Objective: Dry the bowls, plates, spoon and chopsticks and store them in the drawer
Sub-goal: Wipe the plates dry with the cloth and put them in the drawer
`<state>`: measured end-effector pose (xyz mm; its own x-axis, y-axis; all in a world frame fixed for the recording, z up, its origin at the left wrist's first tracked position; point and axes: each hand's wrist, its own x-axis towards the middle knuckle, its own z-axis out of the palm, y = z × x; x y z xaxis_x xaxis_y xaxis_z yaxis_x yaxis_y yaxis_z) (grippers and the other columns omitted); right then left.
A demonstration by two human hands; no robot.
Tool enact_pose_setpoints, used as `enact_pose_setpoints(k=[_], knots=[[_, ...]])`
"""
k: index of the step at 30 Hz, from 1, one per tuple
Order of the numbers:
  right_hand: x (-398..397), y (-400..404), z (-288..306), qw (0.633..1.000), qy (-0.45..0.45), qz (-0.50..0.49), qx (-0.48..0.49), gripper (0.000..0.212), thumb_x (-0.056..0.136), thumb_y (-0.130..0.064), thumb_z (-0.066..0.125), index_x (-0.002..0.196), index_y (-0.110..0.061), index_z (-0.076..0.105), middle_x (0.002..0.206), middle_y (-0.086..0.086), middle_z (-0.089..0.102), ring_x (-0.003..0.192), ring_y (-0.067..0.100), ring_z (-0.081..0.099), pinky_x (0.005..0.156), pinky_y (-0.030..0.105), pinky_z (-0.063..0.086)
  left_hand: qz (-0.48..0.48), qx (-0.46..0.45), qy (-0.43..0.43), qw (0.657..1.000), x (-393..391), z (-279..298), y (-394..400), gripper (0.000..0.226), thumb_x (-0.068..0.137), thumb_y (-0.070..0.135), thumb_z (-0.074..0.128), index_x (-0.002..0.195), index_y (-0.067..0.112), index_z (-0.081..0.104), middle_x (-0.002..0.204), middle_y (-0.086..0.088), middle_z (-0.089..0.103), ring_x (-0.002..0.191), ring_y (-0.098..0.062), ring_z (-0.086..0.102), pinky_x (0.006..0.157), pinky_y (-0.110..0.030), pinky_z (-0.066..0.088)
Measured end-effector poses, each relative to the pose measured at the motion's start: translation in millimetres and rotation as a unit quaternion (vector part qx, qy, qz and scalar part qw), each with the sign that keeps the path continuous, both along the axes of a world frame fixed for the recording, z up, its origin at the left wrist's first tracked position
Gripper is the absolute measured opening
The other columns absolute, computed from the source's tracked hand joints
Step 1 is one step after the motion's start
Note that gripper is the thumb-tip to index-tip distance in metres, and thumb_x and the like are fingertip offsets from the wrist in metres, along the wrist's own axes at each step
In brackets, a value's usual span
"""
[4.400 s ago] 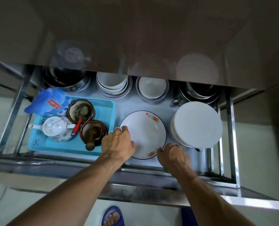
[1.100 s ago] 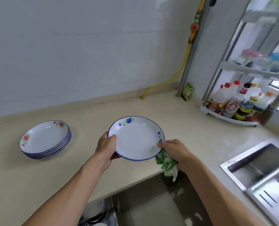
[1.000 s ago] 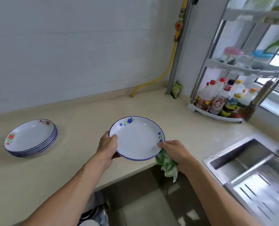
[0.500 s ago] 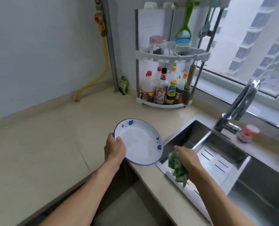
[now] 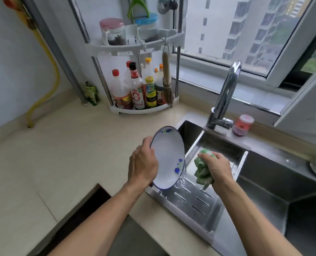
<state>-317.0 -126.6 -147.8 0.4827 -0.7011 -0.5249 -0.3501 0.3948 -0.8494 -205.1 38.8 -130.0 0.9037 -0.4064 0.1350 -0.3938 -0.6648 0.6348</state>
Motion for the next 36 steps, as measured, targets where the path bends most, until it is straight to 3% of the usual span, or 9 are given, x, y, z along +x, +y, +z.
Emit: enact_pose_setpoints(k=[7,13,16,18,20,25,29,33,36], knots=[[-6,-22,-4,0.999,-0.037,-0.012,0.034,0.046,0.086,0.000,0.058,0.126,-0.014,0.040,0.103,0.018,0.058,0.076,0.033,0.064,0.066,0.048,0.056,-0.023,0.042,-0.067,0.997,-15,-1,-28,0.035,0.104,0.014,0.037,0.138,0.013,0.047,0.105,-0.019,0.065,0.091,-0.038,0.062,0.071,-0.038,0.044],[6,-1,3,0.977,-0.102,0.127,-0.134,0.033,0.095,-0.001,0.052,0.121,-0.019,0.042,0.100,0.001,0.053,0.073,0.015,0.057,0.055,0.024,0.051,0.112,-0.019,0.142,0.983,-16,8,-34,0.030,0.106,0.035,0.035,0.098,0.016,0.056,0.092,-0.007,0.063,0.086,-0.028,0.055,0.071,-0.036,0.041],[27,15,-1,0.948,-0.114,0.203,-0.218,0.032,0.098,-0.016,0.050,0.124,-0.029,0.039,0.109,0.002,0.060,0.081,0.024,0.064,0.069,0.041,0.054,0.128,-0.046,0.178,0.975,-25,13,-34,0.045,0.106,0.046,0.030,0.072,0.020,0.046,0.071,0.002,0.050,0.076,-0.026,0.046,0.069,-0.036,0.035],[36,27,-2,0.917,-0.085,0.301,-0.247,0.041,0.101,-0.018,0.046,0.140,-0.025,0.039,0.141,0.009,0.051,0.119,0.026,0.056,0.097,0.033,0.045,0.119,-0.056,0.181,0.975,-27,13,-34,0.048,0.106,0.046,0.028,0.074,0.019,0.053,0.076,0.000,0.059,0.082,-0.028,0.052,0.075,-0.037,0.042],[34,40,-4,0.860,-0.095,0.420,-0.273,0.057,0.101,-0.014,0.041,0.156,-0.021,0.028,0.166,0.000,0.018,0.152,0.015,0.018,0.122,0.029,0.014,0.130,-0.071,0.183,0.972,-23,13,-30,0.051,0.106,0.047,0.027,0.096,0.016,0.067,0.100,-0.005,0.071,0.099,-0.029,0.062,0.092,-0.041,0.049],[26,33,-14,0.749,-0.147,0.557,-0.328,0.064,0.103,-0.015,0.035,0.160,-0.027,0.008,0.166,-0.006,-0.006,0.153,0.012,-0.008,0.124,0.032,-0.006,0.146,-0.088,0.171,0.970,-13,16,-16,0.050,0.106,0.047,0.028,0.093,0.018,0.067,0.098,-0.004,0.071,0.096,-0.025,0.064,0.091,-0.040,0.051],[44,38,-14,0.803,-0.089,0.469,-0.356,0.064,0.099,-0.019,0.024,0.160,-0.021,0.003,0.166,0.003,-0.009,0.154,0.022,-0.007,0.125,0.038,-0.005,0.131,-0.063,0.147,0.978,-20,18,-22,0.048,0.107,0.041,0.029,0.086,0.013,0.062,0.089,-0.006,0.067,0.090,-0.031,0.058,0.083,-0.039,0.046],[30,55,-16,0.776,-0.165,0.512,-0.330,0.072,0.101,-0.014,0.031,0.157,-0.037,-0.007,0.167,-0.006,-0.005,0.153,0.011,-0.008,0.126,0.037,-0.001,0.129,-0.055,0.139,0.980,-16,22,-19,0.048,0.108,0.041,0.028,0.104,0.019,0.071,0.108,-0.002,0.071,0.104,-0.023,0.062,0.095,-0.036,0.048],[43,35,-24,0.783,-0.084,0.492,-0.371,0.068,0.101,-0.012,0.029,0.158,-0.035,-0.001,0.168,0.005,-0.003,0.155,0.024,-0.005,0.125,0.041,0.000,0.126,-0.057,0.136,0.981,-19,14,-16,0.050,0.108,0.040,0.028,0.100,0.010,0.068,0.103,-0.009,0.070,0.103,-0.029,0.061,0.092,-0.039,0.046]])
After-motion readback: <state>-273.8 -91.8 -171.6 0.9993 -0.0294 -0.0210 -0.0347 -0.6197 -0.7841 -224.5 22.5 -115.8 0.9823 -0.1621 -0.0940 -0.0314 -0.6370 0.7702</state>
